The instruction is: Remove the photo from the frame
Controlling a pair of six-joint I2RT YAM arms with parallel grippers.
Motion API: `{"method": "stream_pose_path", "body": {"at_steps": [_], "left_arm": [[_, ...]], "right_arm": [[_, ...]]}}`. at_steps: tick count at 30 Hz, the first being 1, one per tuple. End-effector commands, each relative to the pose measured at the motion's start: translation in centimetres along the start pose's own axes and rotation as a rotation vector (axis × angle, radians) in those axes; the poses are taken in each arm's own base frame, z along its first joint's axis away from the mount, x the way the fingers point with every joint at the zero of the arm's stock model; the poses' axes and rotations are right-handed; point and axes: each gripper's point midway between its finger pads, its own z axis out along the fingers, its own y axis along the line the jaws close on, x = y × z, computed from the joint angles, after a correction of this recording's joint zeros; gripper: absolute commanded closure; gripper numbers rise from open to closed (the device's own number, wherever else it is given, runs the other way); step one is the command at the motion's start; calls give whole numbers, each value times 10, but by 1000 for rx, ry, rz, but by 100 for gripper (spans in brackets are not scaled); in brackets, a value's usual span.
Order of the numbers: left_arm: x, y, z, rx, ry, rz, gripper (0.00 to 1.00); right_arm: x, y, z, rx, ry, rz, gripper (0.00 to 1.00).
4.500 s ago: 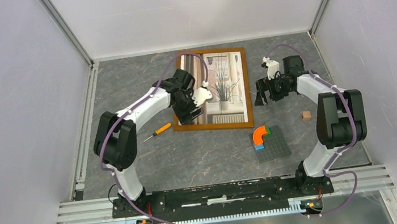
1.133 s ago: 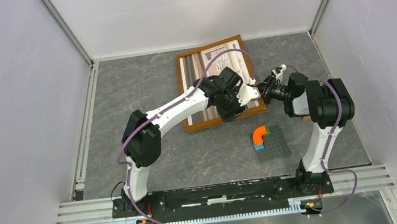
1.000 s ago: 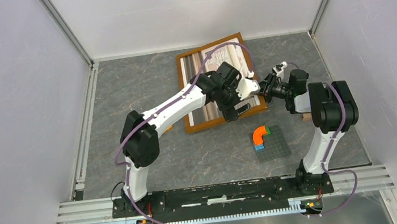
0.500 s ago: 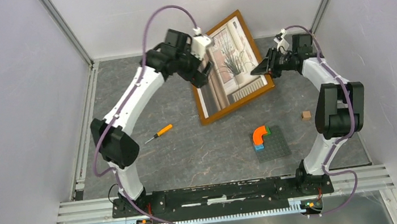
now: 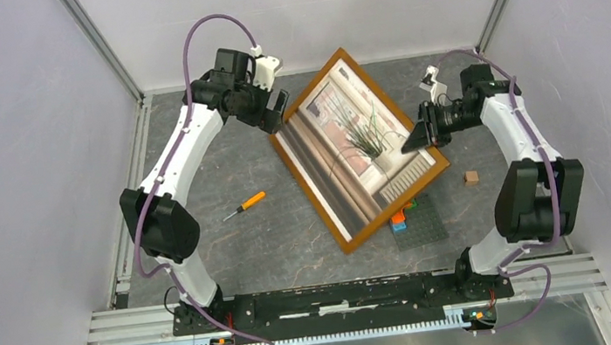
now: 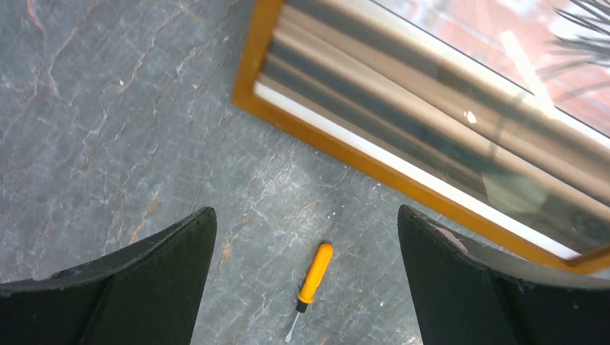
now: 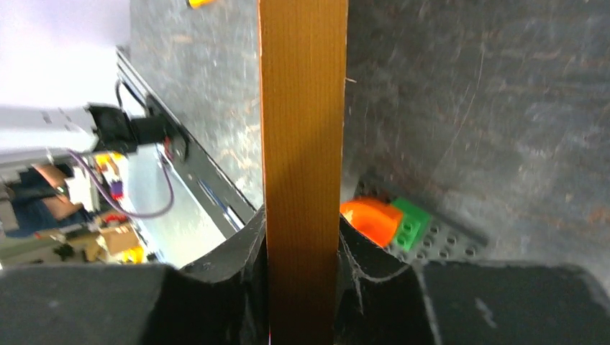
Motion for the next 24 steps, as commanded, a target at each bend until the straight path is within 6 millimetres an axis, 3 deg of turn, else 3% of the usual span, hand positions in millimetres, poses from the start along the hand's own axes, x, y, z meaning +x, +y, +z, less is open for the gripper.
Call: {"method": "stream_pose_path", "body": {"at_steps": [1,4,8,15,18,24], "left_arm": [[-6,10,-19,-40,-55,-56,0],[-3,14,-14,-39,-51,-72,0],[-7,16,-8,-30,-65,-94,0],[-14,24,0,-33,-74,-95,0],[-10,27,4,-30,-65,-113,0],[-8,41,4,-47,-73,-157,0]], "right_arm": [[26,-14,-45,172,88,-310,100],[20,-33,-76,278,74,-332,100],[-14,-55,-123,448,10,-420,100],[-78,-50,-187,688,-65,-600,100],[-85,-36,-192,681,-100,-638,100],[-101,9,-178,583,-236,-711,100]]}}
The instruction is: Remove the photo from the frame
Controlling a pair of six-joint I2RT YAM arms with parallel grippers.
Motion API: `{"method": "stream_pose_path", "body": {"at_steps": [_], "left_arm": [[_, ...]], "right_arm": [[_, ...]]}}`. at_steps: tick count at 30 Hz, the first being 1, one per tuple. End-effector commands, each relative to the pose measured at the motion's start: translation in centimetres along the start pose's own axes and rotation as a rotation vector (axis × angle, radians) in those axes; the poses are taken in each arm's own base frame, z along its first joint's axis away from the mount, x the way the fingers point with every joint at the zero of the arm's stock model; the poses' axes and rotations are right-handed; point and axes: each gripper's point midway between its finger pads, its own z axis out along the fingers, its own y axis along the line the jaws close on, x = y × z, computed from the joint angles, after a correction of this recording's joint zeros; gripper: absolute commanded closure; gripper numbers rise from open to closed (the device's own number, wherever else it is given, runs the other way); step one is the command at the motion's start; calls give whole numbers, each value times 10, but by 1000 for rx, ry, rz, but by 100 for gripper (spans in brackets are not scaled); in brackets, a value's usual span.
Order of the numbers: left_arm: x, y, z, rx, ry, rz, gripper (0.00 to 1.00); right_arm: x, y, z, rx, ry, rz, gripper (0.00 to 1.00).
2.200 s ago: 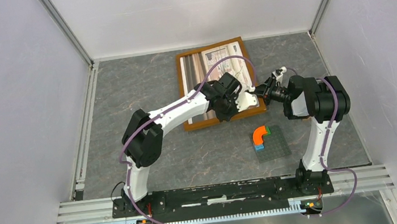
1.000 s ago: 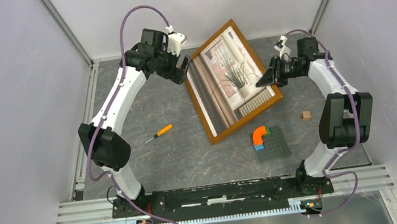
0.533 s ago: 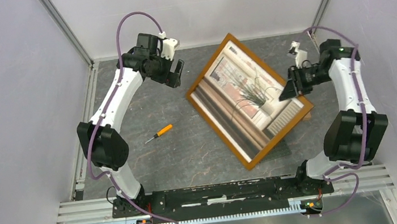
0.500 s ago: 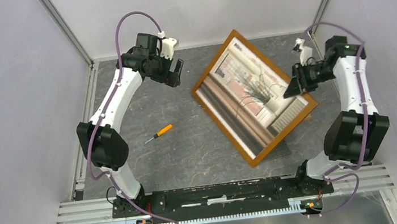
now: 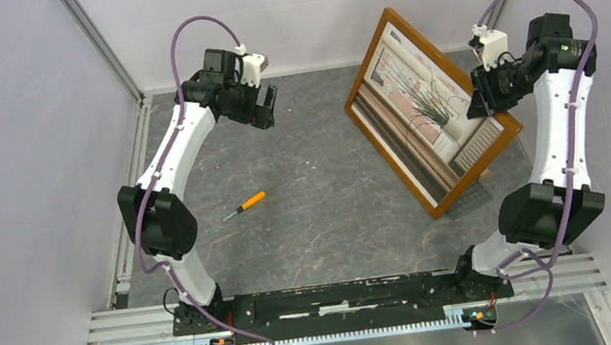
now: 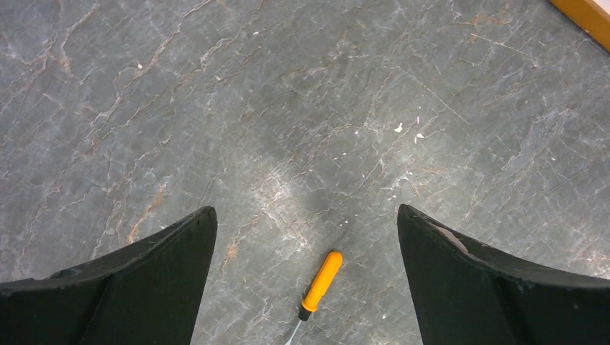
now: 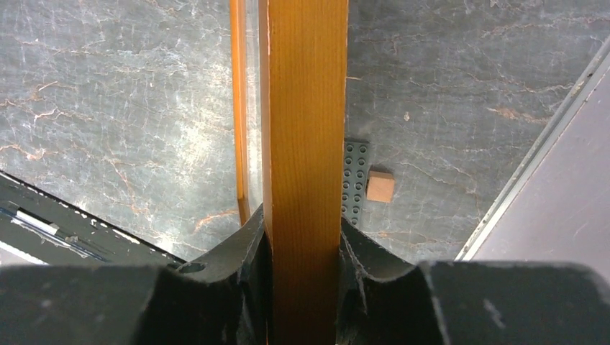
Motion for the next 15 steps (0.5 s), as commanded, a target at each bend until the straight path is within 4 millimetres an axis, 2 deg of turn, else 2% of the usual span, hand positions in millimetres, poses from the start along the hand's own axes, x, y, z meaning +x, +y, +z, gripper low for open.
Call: {"method": "stream_pose_path", "body": {"at_steps": [1,4,6,11,15], "left_arm": [[-18,13,-4,-13,-66,-68,0],[-19,23,-6,-27,-71,-100,0],[-19,30,-7,-38,-71,-120,0],[-18,50,-16,-68,-77,-179,0],[-17,71,-27,-102,-96,-245,0]], "right_arm": [[-73,5,-21,95,-279,-268,100],[-106,24,-25,124,-378,-322,100],[-125,38,-21,142,-413,-360,100],[-156,47,-1,204,-449,-438,100],[-193,66,8,255,-487,-573,100]]}}
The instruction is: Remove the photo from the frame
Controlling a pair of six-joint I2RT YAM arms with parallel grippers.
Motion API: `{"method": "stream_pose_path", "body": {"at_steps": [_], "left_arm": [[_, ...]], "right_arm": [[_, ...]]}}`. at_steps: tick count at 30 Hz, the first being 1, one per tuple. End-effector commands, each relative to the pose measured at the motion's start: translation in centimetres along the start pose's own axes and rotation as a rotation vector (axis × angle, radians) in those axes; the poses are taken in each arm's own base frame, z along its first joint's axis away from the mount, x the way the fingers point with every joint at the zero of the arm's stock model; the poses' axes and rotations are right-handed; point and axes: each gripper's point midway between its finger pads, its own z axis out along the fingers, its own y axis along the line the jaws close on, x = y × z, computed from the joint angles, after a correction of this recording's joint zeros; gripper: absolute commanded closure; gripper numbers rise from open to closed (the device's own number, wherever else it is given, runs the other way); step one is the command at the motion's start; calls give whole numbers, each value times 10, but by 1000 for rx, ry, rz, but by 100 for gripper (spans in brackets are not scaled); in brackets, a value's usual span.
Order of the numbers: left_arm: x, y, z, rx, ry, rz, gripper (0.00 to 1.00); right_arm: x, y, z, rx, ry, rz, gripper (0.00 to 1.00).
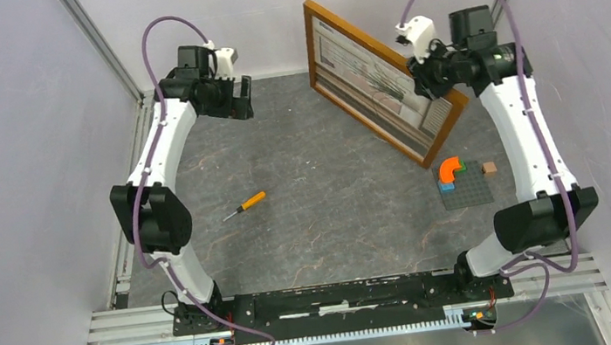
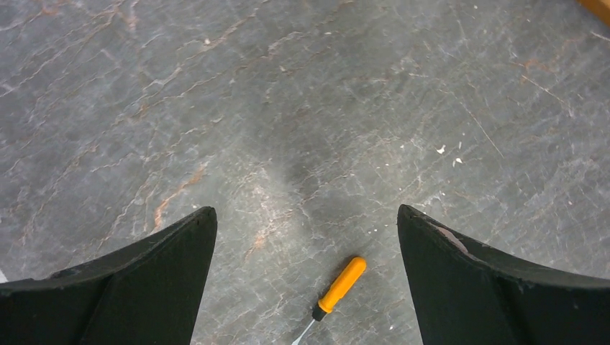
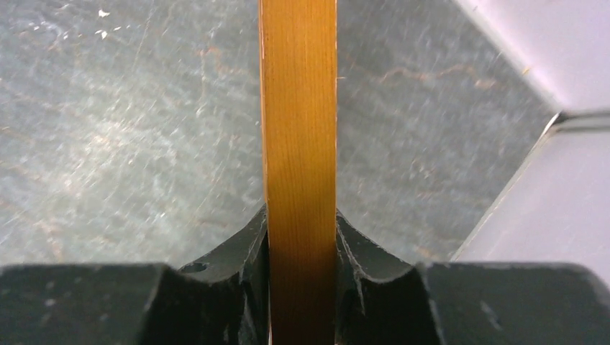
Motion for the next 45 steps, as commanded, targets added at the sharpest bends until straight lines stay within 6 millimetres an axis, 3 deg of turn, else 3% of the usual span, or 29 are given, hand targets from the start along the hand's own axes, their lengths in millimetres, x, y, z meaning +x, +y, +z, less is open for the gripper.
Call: {"method": "stream_pose_path", "body": {"at_steps": [1,6,9,11,15,21,26,29,31,37,40,45], "left_arm": [[-24,20,-22,-25,-86,-107,0],[-24,46,-34,-66,-104,-166,0],[-18,60,-40,-86,-97,-193,0],[-12,66,-43,-79,-89,-205,0],[5,56,-46,-15,-35,-131,0],[44,62,-57,-8,24,-58,0],[66,49,-61,85,71,-40,0],[80,51,-60,60,90,-20,0],[86,55,-62,34,95,-18,0],[94,62,-62,-9,113,-30,0],[98,58,-61,7,117,-32,0],[105,57,-61,7,130,-22,0]], "right_arm": [[-108,-44,-6,259,-282,-264,100],[-131,-14,7,263,-325,-432,100],[-124,18,23,219,-343,-520,100],[-107,42,41,185,-336,-592,100],[-76,80,70,161,-314,-744,100],[-32,112,104,121,-265,-850,100],[15,138,128,79,-231,-912,100],[44,148,142,88,-177,-944,97],[53,151,149,105,-173,-941,95],[101,134,176,206,-20,-925,92],[120,132,188,219,30,-928,89],[139,147,200,131,52,-911,78]]}}
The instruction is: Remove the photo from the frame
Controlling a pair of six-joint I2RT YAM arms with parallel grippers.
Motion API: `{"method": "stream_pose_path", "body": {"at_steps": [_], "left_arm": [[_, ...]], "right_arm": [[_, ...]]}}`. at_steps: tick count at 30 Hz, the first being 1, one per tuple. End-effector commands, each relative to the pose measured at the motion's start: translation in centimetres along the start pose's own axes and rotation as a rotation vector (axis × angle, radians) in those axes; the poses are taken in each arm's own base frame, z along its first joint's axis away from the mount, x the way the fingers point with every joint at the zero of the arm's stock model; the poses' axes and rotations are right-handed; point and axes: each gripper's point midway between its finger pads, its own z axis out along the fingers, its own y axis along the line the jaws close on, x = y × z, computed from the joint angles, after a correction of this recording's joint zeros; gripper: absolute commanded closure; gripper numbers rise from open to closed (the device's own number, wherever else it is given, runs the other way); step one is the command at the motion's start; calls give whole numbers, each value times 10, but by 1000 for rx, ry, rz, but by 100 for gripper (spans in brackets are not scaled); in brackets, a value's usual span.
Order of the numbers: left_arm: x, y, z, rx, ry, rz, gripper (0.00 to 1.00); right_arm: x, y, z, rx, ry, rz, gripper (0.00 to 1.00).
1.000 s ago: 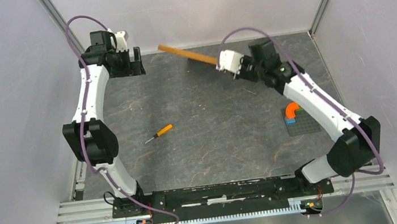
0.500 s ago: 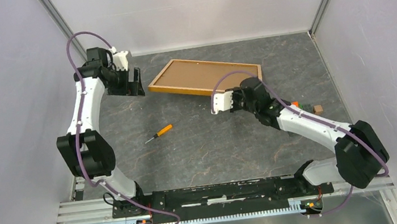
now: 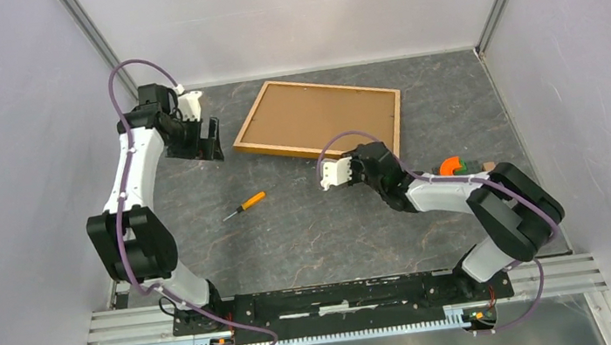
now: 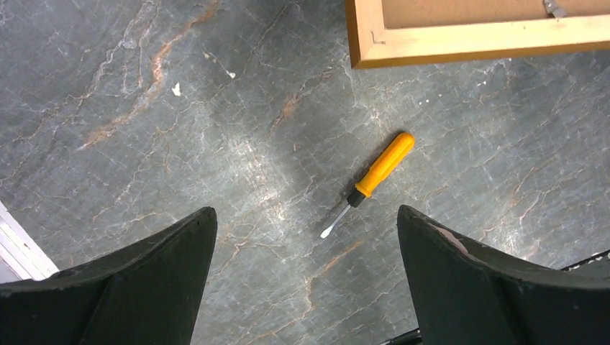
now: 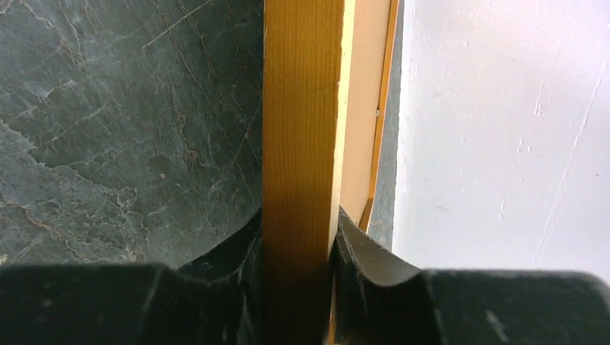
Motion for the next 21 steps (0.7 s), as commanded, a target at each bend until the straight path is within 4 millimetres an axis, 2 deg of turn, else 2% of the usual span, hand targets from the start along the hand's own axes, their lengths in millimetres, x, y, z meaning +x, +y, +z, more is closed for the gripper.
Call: {"method": "stream_pose_path", "body": {"at_steps": [1,4,8,10,14,16,19,20,21], "left_arm": [[-7,1,-15,-18,-58,69,0],[-2,-6,-14,17,-50,89,0],[14,-12,-9,48,-18,105,0],[21,-13,-7,53,-11,111,0],[31,-19,-6,88,4,142,0],[38,-25,-5,117,20,181,0],[51,-34,0,151,47,246,0],[55,-39,3,159,61,272,0],[61,-38,5,158,78,290,0]], "right_arm": [[30,58,-2,-180,107,42,77],[30,76,-3,-251,97,52,70],[28,95,-2,-338,99,82,54],[27,98,0,-360,105,97,47],[25,108,1,-413,109,115,39],[16,109,-1,-449,75,136,32],[-6,114,-12,-558,-17,159,15],[-13,113,-15,-584,-44,163,4],[-22,110,-18,-617,-74,174,2]]}}
